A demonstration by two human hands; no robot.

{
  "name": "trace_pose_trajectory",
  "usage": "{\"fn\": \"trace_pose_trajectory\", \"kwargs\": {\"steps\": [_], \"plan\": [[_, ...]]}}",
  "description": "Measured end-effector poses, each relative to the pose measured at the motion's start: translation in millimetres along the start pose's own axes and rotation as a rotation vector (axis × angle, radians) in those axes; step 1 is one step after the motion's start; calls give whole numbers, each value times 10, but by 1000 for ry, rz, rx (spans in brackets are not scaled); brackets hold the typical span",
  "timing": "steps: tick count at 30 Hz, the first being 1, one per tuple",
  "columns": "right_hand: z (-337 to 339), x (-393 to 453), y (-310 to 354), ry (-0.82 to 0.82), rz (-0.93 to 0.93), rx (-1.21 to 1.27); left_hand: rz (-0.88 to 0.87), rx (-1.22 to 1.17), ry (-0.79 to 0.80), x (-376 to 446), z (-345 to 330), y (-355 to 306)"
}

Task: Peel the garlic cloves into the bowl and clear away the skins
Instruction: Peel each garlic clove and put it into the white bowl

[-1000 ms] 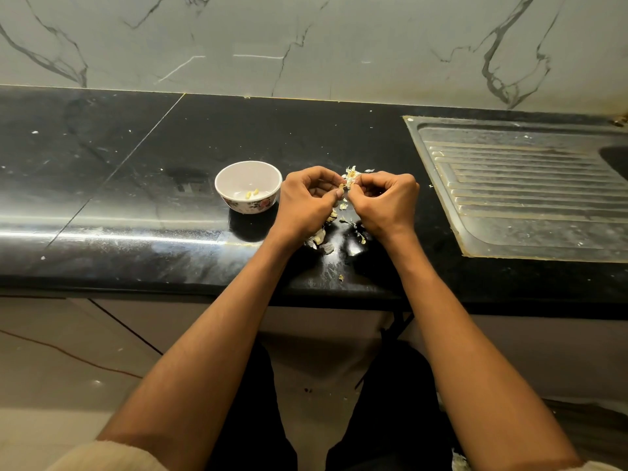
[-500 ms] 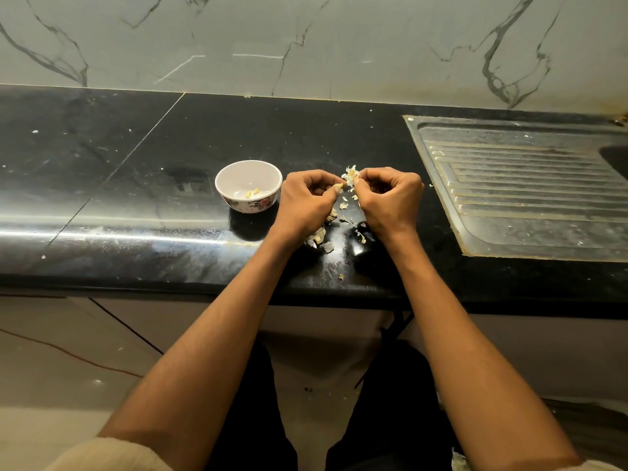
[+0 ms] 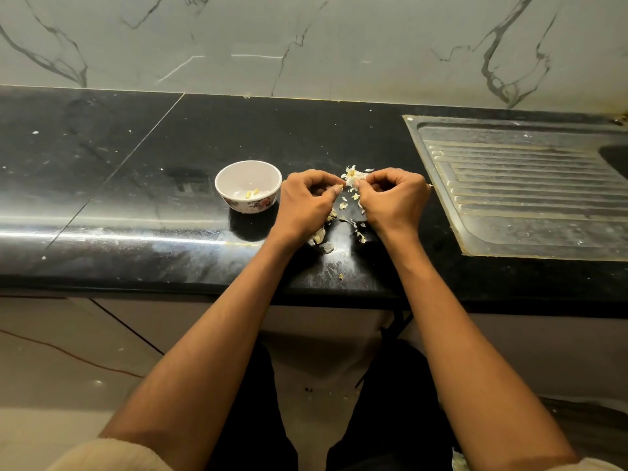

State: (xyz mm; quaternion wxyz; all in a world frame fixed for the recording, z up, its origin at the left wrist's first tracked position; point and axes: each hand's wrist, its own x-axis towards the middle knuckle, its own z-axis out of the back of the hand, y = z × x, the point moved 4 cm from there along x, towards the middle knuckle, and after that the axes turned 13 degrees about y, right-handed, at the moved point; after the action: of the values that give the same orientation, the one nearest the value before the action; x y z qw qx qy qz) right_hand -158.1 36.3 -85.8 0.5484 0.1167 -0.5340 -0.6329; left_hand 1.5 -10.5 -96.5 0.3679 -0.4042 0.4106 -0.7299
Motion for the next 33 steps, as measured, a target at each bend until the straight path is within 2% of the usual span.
{"fn": "trace_pose_trajectory", "kwargs": {"steps": [10,13,18,33], "plan": [[-31,49,-63,34,18,-13,-23,45,6,-6,-3,-6],[-53,8,26,59,130,-5,-5,-1,4,-3,-6,-1],[-114,-85,133,134,309,-127,5,-21,14,6,-7,25],[-113,-84,137,152,290,-181,7,-75,30,44,-17,79]]}}
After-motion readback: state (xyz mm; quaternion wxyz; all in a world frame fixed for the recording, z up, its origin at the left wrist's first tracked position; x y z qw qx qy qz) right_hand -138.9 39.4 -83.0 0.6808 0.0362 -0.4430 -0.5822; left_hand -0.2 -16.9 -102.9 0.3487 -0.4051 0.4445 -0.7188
